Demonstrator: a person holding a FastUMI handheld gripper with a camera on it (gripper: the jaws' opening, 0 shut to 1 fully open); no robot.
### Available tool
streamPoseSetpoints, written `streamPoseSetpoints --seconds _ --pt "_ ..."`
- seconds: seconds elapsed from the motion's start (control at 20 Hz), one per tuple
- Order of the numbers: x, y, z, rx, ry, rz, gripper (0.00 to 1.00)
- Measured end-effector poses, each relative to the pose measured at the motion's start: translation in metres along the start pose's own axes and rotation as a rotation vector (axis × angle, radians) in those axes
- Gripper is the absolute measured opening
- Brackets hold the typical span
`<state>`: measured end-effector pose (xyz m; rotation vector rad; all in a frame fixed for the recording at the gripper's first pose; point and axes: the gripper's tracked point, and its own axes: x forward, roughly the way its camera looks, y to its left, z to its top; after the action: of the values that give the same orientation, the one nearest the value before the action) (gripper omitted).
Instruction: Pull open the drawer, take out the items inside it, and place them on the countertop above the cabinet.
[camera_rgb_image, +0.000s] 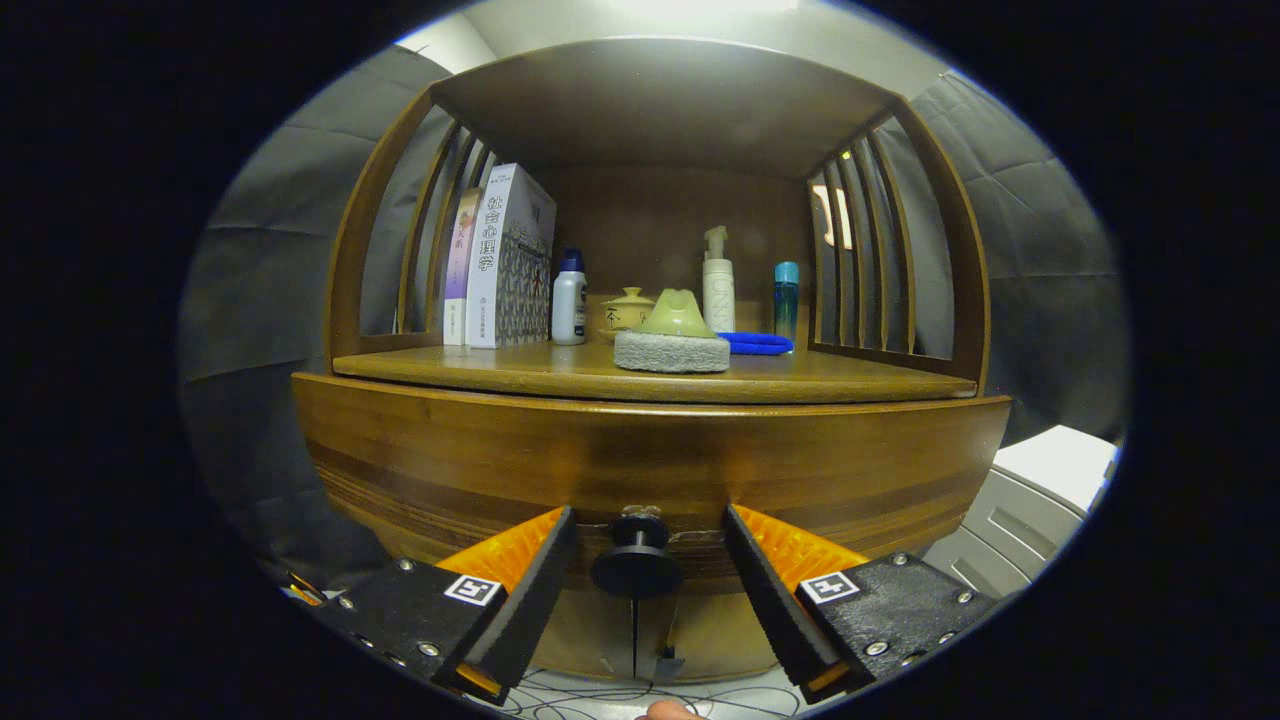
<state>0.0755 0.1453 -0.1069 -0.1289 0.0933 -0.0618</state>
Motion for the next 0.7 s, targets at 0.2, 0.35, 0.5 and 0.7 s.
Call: streamPoseSetpoints --seconds 0.2,0.35,0.5,0.7 --pt "0.013 -0.001 0.002 -0.003 -0.015 -0.004 0.93" --pt "0.02 0.0 0.005 0.052 -0.001 -0.012 0.93" --pt "0.02 0.001 0.005 0.04 -0.008 -0.008 0.93" --pt "0.001 -0.008 0.024 0.061 -0.004 -0.008 0.93"
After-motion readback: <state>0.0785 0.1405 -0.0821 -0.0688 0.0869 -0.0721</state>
